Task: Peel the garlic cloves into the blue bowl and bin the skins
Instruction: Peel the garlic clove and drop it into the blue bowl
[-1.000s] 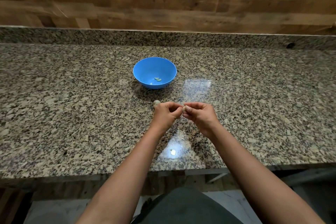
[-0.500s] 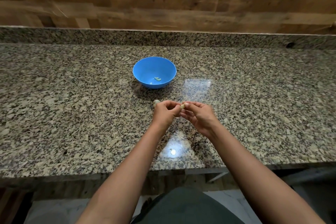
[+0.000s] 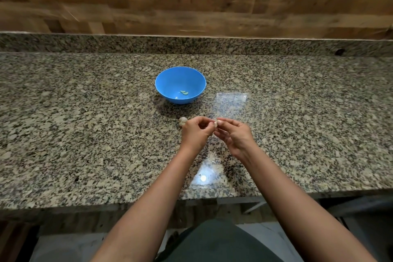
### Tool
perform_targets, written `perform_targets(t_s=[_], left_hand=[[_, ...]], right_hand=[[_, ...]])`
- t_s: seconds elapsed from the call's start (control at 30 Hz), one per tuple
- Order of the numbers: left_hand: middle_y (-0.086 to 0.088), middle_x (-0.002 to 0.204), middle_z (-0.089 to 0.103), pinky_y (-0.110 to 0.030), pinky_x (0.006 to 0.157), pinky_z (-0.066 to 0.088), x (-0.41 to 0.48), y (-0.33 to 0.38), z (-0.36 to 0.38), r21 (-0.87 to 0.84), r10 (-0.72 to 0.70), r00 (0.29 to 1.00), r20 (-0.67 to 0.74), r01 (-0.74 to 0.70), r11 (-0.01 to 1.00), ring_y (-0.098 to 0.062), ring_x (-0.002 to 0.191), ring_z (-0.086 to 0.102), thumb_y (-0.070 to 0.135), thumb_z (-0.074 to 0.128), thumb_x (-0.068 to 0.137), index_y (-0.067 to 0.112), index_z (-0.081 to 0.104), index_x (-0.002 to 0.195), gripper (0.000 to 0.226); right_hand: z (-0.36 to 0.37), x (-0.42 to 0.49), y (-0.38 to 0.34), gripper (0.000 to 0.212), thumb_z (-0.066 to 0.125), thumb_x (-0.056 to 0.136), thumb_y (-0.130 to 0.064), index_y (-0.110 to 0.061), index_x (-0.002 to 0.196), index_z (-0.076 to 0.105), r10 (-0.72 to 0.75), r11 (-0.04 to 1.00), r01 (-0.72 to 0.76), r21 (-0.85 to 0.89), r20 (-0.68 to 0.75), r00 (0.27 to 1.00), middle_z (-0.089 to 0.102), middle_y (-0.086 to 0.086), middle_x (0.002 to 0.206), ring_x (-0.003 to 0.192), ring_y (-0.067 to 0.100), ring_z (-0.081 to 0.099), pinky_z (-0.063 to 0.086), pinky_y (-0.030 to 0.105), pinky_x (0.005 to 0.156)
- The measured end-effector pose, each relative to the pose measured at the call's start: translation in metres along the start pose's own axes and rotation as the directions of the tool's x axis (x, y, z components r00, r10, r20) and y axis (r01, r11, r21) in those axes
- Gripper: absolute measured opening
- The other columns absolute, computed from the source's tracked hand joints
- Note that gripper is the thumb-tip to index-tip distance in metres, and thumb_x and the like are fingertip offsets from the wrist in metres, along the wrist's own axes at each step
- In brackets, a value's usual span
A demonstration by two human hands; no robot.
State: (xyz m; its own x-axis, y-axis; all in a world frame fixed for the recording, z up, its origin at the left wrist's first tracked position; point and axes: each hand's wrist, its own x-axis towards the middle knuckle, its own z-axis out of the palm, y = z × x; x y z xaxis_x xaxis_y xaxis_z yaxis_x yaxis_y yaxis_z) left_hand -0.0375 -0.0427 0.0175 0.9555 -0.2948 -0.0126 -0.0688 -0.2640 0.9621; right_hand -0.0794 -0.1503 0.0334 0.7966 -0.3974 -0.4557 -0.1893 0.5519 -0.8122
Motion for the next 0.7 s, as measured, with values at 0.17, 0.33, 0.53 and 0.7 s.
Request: perform_targets(t_s=[0.17,0.33,0.53,0.7], left_hand=[[-0.010,0.083,0.069,-0.039,0.078,0.058,0.0028,-0.0028,0.0018,-0.107,-0.060,0.998,-0.013,0.058,0.993,-0.021,0.077,0.068,0.010,0.065,0.086,0.003,0.068,0.092,0.009],[-0.009,0.080,0.069,-0.033,0.076,0.057,0.0047,-0.0046,0.0011,-0.124,-0.068,0.998,-0.010,0.066,0.990,-0.016,0.071,0.065,0.010,0.064,0.087,0.003,0.068,0.092,0.009],[-0.006,0.087,0.069,-0.032,0.082,0.056,0.0021,-0.0064,-0.0013,-0.205,-0.078,0.994,0.078,0.093,0.974,-0.017,0.084,0.066,0.005,0.064,0.084,0.007,0.068,0.095,0.012],[-0.005,0.087,0.070,-0.020,0.075,0.055,0.0030,-0.0060,-0.0043,-0.217,-0.047,0.986,0.163,0.082,0.973,-0.010,0.079,0.066,0.007,0.070,0.081,0.001,0.068,0.098,0.018]], right_hand=[[-0.0023,-0.0031,-0.0018,0.008,0.057,0.085,0.006,0.003,0.091,0.063,0.071,0.994,-0.073,0.080,0.027,0.997,0.067,0.015,0.082,0.068,0.022,0.067,0.059,0.027,0.063],[-0.0043,-0.0033,-0.0023,0.022,0.055,0.082,0.014,0.010,0.104,0.059,0.075,0.991,-0.082,0.107,0.067,0.995,0.065,0.019,0.090,0.076,0.023,0.066,0.059,0.026,0.069],[-0.0054,-0.0006,-0.0010,0.013,0.060,0.081,0.012,0.005,0.091,0.060,-0.021,1.000,0.020,0.012,0.025,0.999,0.066,0.015,0.084,0.074,0.021,0.066,0.057,0.025,0.070],[-0.0075,0.0002,-0.0023,0.008,0.061,0.081,0.008,0.004,0.088,0.062,0.004,0.999,-0.004,-0.033,0.025,1.000,0.067,0.015,0.085,0.076,0.024,0.067,0.057,0.030,0.074]])
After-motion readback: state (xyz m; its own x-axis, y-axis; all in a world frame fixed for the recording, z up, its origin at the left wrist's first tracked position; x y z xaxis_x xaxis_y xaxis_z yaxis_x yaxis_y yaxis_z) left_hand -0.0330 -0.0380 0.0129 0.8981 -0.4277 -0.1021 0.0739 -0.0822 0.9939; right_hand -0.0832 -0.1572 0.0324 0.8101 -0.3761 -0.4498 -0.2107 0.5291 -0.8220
